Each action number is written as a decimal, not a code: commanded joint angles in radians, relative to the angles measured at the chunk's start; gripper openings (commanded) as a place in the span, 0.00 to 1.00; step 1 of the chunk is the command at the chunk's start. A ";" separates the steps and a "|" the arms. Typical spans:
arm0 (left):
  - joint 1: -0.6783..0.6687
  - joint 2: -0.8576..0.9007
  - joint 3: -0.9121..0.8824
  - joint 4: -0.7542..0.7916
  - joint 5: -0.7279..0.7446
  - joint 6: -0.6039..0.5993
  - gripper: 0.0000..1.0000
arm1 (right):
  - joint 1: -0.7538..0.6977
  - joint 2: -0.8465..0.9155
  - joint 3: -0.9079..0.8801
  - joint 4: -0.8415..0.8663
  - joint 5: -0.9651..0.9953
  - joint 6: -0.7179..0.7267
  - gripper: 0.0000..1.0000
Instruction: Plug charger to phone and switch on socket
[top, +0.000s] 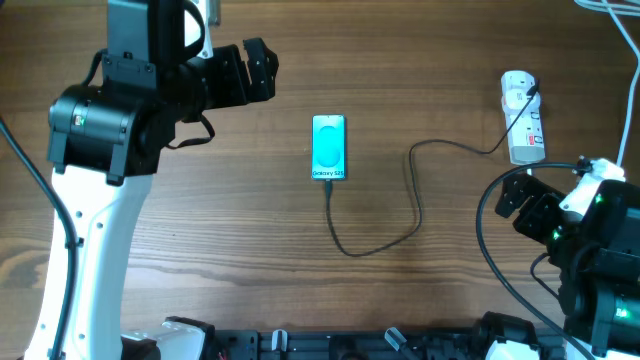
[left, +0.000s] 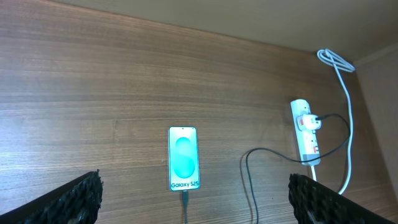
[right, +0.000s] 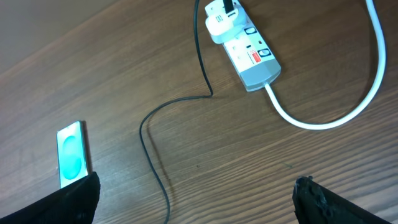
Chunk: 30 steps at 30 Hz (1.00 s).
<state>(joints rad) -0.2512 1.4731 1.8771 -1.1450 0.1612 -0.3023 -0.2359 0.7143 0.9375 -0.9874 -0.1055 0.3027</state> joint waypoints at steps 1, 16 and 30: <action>-0.001 -0.015 -0.005 0.003 -0.006 -0.013 1.00 | 0.005 0.016 -0.008 -0.001 -0.016 0.023 1.00; -0.001 -0.015 -0.005 0.002 -0.006 -0.013 1.00 | 0.055 0.035 -0.052 0.052 -0.082 -0.038 1.00; -0.001 -0.015 -0.005 0.003 -0.006 -0.013 1.00 | 0.212 -0.576 -0.412 0.394 -0.114 -0.304 1.00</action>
<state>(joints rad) -0.2516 1.4731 1.8755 -1.1454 0.1608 -0.3023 -0.0288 0.2104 0.5819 -0.6395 -0.2028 0.0372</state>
